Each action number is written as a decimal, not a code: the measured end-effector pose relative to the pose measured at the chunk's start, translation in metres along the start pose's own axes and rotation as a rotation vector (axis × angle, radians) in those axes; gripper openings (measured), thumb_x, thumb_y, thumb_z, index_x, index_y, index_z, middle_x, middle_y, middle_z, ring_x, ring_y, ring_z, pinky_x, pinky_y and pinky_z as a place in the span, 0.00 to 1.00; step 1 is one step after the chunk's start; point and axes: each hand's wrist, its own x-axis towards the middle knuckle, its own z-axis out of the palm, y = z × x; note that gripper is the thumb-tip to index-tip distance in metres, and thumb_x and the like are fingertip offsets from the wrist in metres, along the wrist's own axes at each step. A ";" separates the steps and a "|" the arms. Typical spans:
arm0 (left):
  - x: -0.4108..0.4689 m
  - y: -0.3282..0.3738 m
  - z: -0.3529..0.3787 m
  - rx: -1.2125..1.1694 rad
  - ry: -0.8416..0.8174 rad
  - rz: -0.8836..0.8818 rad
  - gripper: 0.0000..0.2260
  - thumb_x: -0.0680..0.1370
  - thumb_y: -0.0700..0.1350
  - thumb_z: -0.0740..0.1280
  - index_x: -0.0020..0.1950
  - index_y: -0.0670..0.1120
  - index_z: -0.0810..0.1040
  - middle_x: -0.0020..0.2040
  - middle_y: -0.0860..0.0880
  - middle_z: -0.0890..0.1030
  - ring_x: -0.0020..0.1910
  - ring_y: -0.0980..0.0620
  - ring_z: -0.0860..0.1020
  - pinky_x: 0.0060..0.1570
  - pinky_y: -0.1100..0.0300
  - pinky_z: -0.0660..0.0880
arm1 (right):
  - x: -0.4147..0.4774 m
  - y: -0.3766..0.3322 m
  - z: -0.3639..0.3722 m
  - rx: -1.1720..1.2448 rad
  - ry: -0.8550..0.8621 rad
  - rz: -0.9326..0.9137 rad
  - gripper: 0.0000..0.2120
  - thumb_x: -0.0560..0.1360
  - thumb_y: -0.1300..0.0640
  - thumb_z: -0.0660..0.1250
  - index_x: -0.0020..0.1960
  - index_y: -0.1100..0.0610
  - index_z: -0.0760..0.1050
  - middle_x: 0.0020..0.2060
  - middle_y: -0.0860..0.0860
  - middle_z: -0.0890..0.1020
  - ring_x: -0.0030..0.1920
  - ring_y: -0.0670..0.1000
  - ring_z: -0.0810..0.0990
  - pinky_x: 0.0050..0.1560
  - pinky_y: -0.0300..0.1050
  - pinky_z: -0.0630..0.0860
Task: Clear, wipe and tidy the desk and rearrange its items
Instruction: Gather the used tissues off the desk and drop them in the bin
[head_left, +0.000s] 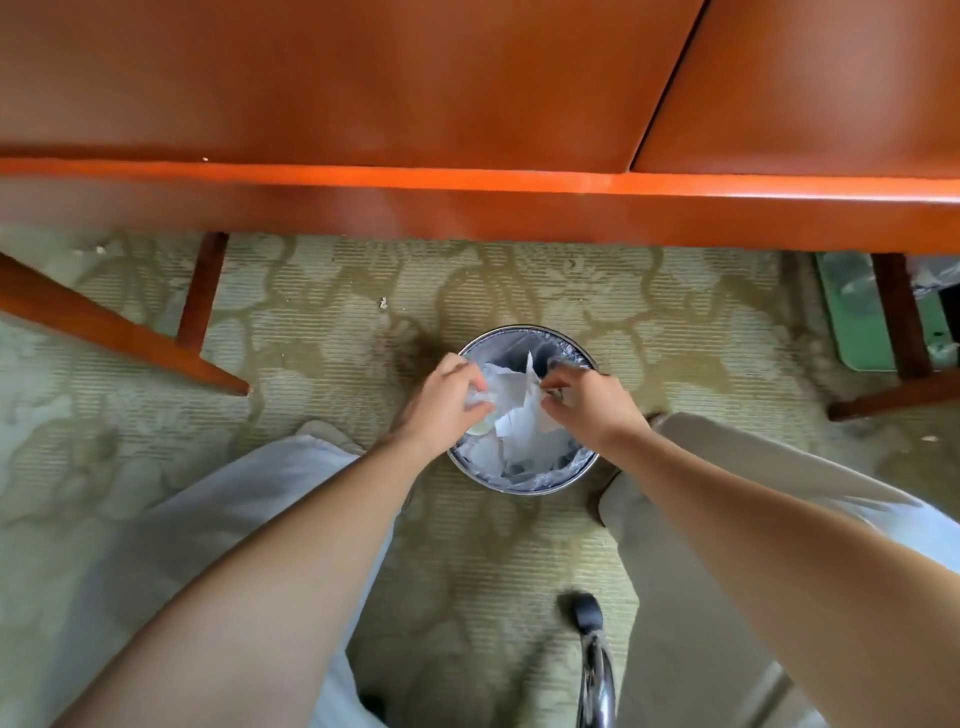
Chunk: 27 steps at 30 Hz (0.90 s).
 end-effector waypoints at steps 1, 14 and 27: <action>0.002 -0.002 0.002 0.008 -0.042 -0.001 0.14 0.76 0.48 0.72 0.60 0.46 0.78 0.62 0.50 0.75 0.57 0.47 0.77 0.59 0.53 0.72 | 0.003 0.002 0.002 0.004 -0.014 0.002 0.13 0.78 0.50 0.64 0.61 0.48 0.78 0.54 0.51 0.83 0.55 0.57 0.80 0.51 0.47 0.77; -0.003 -0.002 0.016 0.173 -0.287 0.114 0.19 0.78 0.49 0.69 0.69 0.47 0.75 0.69 0.49 0.73 0.74 0.48 0.64 0.72 0.60 0.54 | 0.001 0.004 0.001 0.008 -0.099 0.021 0.15 0.78 0.55 0.62 0.63 0.48 0.77 0.60 0.49 0.82 0.58 0.53 0.80 0.59 0.46 0.76; -0.065 0.056 -0.054 0.299 -0.173 0.074 0.33 0.79 0.56 0.66 0.79 0.48 0.56 0.79 0.47 0.58 0.80 0.49 0.51 0.78 0.50 0.44 | -0.065 -0.037 -0.047 0.027 -0.022 -0.095 0.16 0.77 0.59 0.62 0.63 0.50 0.77 0.57 0.49 0.82 0.59 0.52 0.79 0.61 0.46 0.75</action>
